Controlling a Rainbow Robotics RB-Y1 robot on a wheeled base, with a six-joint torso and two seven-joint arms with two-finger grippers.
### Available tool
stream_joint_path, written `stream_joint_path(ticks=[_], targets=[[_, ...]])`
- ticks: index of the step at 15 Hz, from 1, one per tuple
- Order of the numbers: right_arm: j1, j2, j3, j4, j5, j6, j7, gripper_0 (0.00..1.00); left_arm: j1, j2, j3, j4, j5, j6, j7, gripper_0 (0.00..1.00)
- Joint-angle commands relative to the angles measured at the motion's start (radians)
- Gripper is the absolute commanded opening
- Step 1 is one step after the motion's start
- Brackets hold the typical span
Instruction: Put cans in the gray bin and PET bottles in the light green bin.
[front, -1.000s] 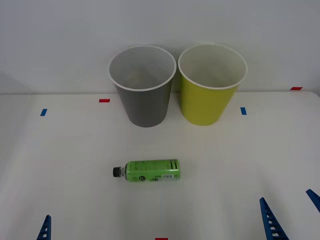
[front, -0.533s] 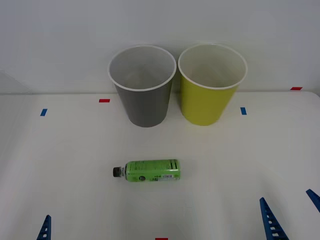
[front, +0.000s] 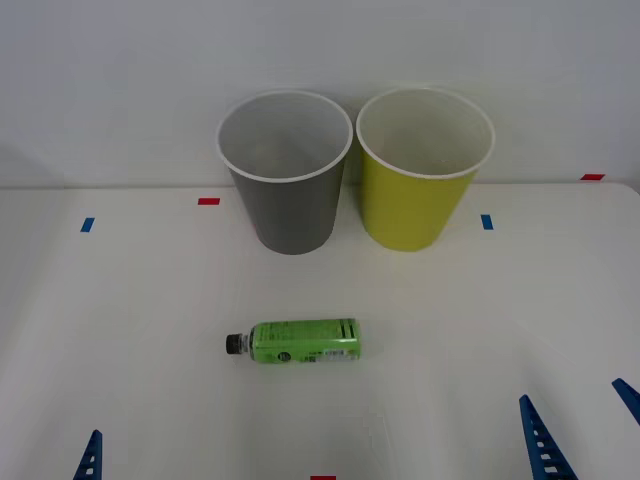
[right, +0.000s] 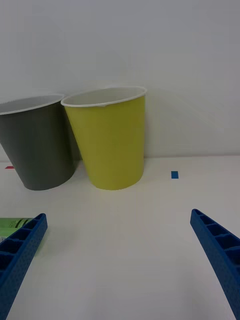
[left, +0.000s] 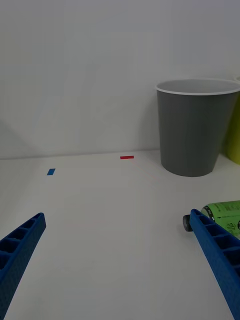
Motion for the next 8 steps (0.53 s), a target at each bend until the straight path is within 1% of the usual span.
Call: stream_joint_path(ticks=[1, 8], targets=[[0.0, 0.0, 0.0, 0.0, 0.0, 0.0, 0.0, 1.0, 0.0, 0.0, 0.0, 0.0, 0.0, 0.0, 0.0, 1.0], [0.0, 0.0, 0.0, 0.0, 0.0, 0.0, 0.0, 1.0, 0.0, 0.0, 0.0, 0.0, 0.0, 0.0, 0.0, 1.0]])
